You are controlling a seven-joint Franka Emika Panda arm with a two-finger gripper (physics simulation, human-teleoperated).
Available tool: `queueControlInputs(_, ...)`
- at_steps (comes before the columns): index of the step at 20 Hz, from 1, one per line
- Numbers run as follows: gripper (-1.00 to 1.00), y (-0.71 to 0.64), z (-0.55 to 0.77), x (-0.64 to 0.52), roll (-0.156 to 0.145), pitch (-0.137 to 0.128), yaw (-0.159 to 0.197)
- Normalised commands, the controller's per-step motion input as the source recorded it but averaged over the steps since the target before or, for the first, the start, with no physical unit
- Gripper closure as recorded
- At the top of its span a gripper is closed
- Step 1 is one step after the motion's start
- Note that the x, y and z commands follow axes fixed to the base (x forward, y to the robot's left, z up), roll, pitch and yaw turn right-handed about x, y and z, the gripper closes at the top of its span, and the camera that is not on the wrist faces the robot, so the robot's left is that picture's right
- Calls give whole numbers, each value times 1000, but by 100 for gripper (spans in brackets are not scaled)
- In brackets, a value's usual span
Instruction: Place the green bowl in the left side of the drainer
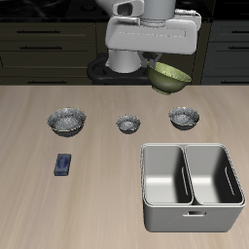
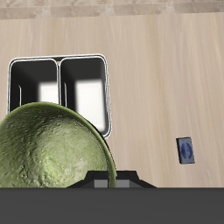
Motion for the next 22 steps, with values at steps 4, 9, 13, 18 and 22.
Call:
queueControlInputs(4, 100, 201, -122, 181, 7, 14, 6)
queueControlInputs(9, 100, 227, -227, 242, 21, 42, -8)
queueControlInputs(13, 100, 328, -142, 95, 33, 21, 9)
queueControlInputs(18, 100, 316, -84, 109, 25, 16, 6)
queueControlInputs(22, 100, 225, -71, 24, 29, 7, 21)
